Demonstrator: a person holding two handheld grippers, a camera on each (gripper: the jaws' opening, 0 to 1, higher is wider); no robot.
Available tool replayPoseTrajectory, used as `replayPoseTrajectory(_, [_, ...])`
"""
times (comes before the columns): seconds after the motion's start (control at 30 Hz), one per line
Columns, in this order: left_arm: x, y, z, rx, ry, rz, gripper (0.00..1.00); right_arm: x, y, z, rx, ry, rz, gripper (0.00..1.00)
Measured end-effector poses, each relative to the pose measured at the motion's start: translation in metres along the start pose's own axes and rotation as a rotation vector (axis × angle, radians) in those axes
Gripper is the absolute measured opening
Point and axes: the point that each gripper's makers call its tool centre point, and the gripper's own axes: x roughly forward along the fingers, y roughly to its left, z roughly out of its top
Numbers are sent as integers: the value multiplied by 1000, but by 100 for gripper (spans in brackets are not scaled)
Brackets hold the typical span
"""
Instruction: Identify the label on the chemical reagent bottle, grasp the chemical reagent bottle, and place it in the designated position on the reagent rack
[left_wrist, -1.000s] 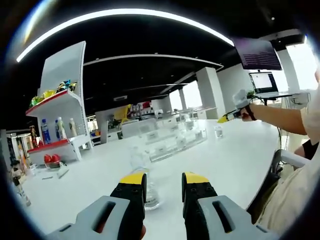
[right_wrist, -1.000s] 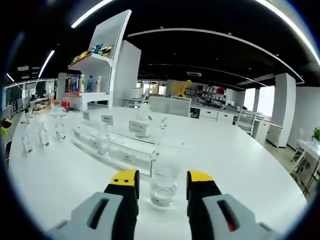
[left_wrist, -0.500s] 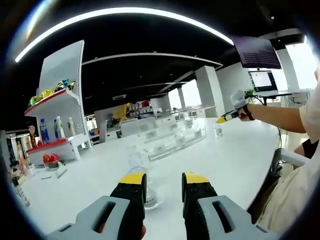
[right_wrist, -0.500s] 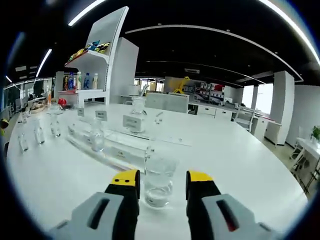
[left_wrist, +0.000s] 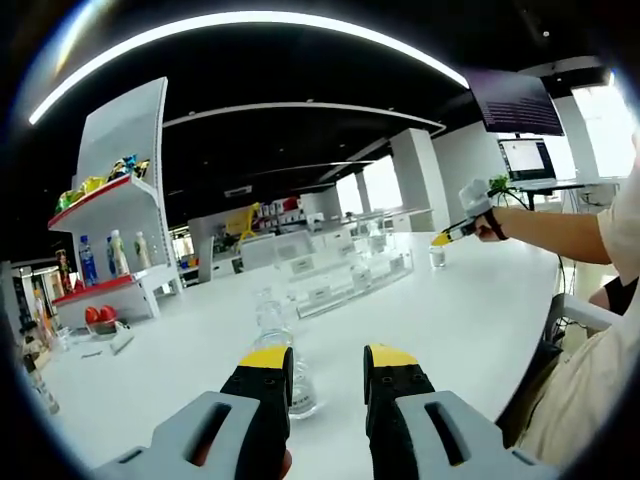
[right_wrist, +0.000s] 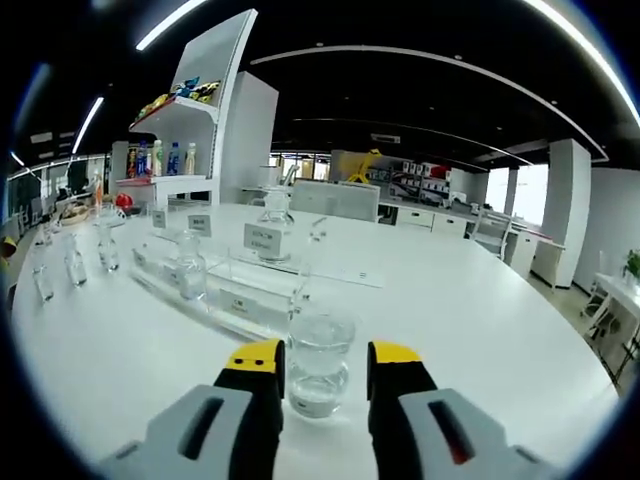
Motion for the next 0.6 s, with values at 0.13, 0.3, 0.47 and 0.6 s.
replayPoseTrajectory(0.13, [1, 1, -1, -1, 2, 0, 29, 2, -2, 0, 9, -6, -5, 32])
replayPoseTrajectory(0.3, [1, 2, -3, -4, 5, 1, 29, 3, -2, 0, 21, -10, -4, 31])
replayPoseTrajectory(0.47, [1, 1, -3, -3, 6, 1, 29, 6, 0, -3, 26, -7, -1, 30])
replayPoseTrajectory(0.6, [0, 1, -3, -3, 5, 2, 29, 5, 1, -3, 35, -14, -3, 29])
